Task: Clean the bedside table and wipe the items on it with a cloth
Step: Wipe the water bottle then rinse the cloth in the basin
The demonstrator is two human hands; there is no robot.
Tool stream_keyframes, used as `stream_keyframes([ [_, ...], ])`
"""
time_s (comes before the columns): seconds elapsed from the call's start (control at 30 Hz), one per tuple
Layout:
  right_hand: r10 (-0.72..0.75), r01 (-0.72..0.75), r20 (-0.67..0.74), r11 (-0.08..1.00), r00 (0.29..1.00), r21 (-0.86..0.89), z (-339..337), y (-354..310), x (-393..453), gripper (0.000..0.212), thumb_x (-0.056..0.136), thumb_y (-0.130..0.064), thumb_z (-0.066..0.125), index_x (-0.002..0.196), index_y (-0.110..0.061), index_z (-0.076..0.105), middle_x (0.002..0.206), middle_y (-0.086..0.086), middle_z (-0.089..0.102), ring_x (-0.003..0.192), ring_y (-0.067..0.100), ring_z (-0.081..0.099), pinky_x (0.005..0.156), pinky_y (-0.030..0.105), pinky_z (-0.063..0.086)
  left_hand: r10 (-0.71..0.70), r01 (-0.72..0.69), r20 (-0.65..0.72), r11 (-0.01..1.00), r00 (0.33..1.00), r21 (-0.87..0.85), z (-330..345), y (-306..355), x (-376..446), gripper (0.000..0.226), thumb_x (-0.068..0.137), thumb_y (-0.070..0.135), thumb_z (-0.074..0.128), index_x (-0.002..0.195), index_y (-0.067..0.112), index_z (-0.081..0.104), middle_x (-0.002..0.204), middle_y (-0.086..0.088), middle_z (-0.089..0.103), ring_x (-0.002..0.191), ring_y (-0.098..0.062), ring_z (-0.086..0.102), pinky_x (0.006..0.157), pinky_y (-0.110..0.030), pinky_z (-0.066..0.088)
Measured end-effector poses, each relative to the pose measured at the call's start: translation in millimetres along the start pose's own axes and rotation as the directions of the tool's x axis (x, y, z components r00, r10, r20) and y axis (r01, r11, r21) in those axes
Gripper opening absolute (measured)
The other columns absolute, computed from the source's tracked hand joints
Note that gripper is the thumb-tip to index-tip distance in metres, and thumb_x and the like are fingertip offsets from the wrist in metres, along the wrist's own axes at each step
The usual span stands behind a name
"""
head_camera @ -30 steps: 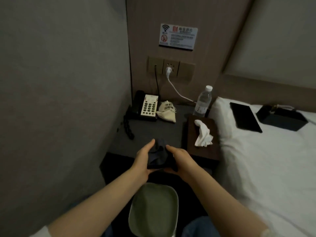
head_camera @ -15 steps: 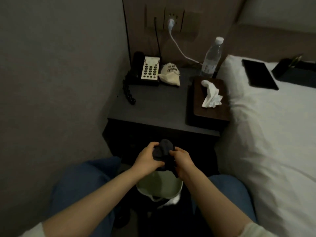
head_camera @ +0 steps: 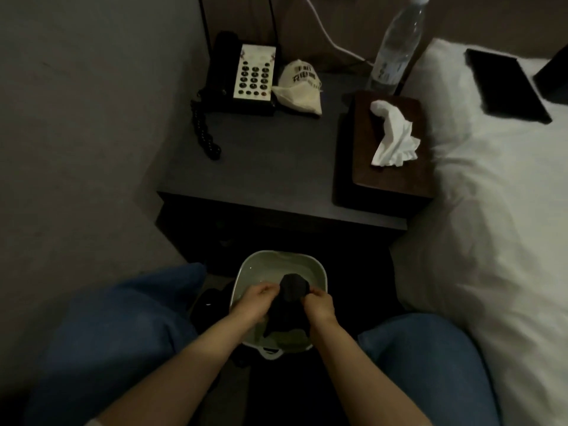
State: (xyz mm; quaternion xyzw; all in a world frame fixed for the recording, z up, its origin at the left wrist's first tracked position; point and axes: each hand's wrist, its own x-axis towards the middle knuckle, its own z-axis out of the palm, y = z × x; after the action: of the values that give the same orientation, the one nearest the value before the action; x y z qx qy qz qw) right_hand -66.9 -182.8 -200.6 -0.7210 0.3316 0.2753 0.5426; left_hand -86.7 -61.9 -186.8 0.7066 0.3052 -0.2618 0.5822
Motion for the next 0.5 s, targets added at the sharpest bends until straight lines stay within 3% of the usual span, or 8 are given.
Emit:
stream_keyframes([
  [0.1, -0.047, 0.042, 0.037, 0.991, 0.998, 0.124, 6.9, 2.0, 3.0, 0.031, 0.094, -0.004, 0.048, 0.115, -0.026, 0.057, 0.097, 0.008, 0.064, 0.087, 0.025, 0.063, 0.07, 0.036, 0.058, -0.064, 0.084, 0.089, 0.966, 0.994, -0.245, 6.6, 5.6, -0.4, 0.029, 0.089, 0.035, 0.064, 0.113, 0.02, 0.06, 0.105, -0.005, 0.067, 0.099, -0.021, 0.065, 0.084, -0.034, 0.055],
  [0.17, -0.06, 0.049, 0.05, 0.979, 0.997, 0.198, 8.6, 3.7, 5.3, 0.034, 0.093, -0.003, 0.051, 0.111, -0.031, 0.055, 0.092, 0.002, 0.062, 0.084, 0.02, 0.063, 0.063, 0.029, 0.055, -0.065, 0.091, 0.107, 0.961, 0.992, -0.26, 5.9, 4.5, 0.9, 0.036, 0.086, 0.027, 0.07, 0.119, 0.018, 0.057, 0.112, -0.01, 0.067, 0.103, -0.025, 0.064, 0.092, -0.039, 0.053],
  [0.27, -0.056, 0.056, -0.007, 0.964, 0.998, 0.259, 7.7, 6.2, 5.6, 0.035, 0.093, 0.003, 0.049, 0.111, -0.026, 0.057, 0.09, 0.002, 0.062, 0.083, 0.02, 0.062, 0.065, 0.029, 0.054, -0.11, 0.101, -0.022, 0.961, 0.994, -0.257, 3.3, -0.6, 7.6, 0.031, 0.092, 0.009, 0.061, 0.122, 0.008, 0.058, 0.117, -0.015, 0.065, 0.108, -0.031, 0.062, 0.09, -0.039, 0.052],
  [0.33, -0.05, 0.061, -0.06, 0.978, 0.997, 0.199, 4.8, 7.8, 9.2, 0.035, 0.093, 0.004, 0.048, 0.114, -0.023, 0.058, 0.094, 0.004, 0.06, 0.087, 0.021, 0.059, 0.076, 0.033, 0.054, -0.135, 0.085, -0.142, 0.947, 0.981, -0.309, -0.2, -6.4, 12.2, 0.017, 0.094, 0.006, 0.056, 0.109, 0.001, 0.063, 0.108, -0.019, 0.065, 0.105, -0.033, 0.062, 0.09, -0.042, 0.05],
  [0.37, -0.043, 0.055, -0.077, 0.985, 0.996, 0.166, 2.4, 8.9, 10.7, 0.035, 0.093, 0.004, 0.049, 0.113, -0.023, 0.057, 0.095, 0.005, 0.058, 0.087, 0.021, 0.057, 0.078, 0.034, 0.053, -0.11, 0.051, -0.21, 0.962, 0.972, -0.269, -2.7, -8.9, 14.2, 0.011, 0.094, 0.008, 0.056, 0.095, 0.002, 0.065, 0.101, -0.021, 0.064, 0.1, -0.032, 0.062, 0.089, -0.043, 0.049],
  [0.43, -0.035, 0.047, -0.088, 0.989, 0.996, 0.139, -0.1, 11.5, 13.5, 0.035, 0.091, 0.004, 0.051, 0.108, -0.026, 0.057, 0.091, 0.003, 0.057, 0.077, 0.015, 0.055, 0.075, 0.032, 0.051, -0.019, -0.006, -0.313, 0.997, 0.949, -0.078, -6.6, -15.7, 20.2, 0.021, 0.094, 0.013, 0.058, 0.075, 0.005, 0.061, 0.089, -0.019, 0.063, 0.091, -0.029, 0.06, 0.085, -0.04, 0.048],
  [0.5, -0.027, 0.038, -0.088, 0.993, 0.996, 0.116, -0.5, 10.9, 12.4, 0.036, 0.089, 0.004, 0.054, 0.108, -0.027, 0.058, 0.081, -0.002, 0.057, 0.07, 0.009, 0.054, 0.072, 0.03, 0.051, 0.063, -0.026, -0.35, 0.994, 0.935, 0.11, -7.5, -19.7, 20.7, 0.013, 0.093, 0.015, 0.06, 0.085, 0.005, 0.064, 0.09, -0.016, 0.066, 0.093, -0.027, 0.061, 0.081, -0.033, 0.046],
])
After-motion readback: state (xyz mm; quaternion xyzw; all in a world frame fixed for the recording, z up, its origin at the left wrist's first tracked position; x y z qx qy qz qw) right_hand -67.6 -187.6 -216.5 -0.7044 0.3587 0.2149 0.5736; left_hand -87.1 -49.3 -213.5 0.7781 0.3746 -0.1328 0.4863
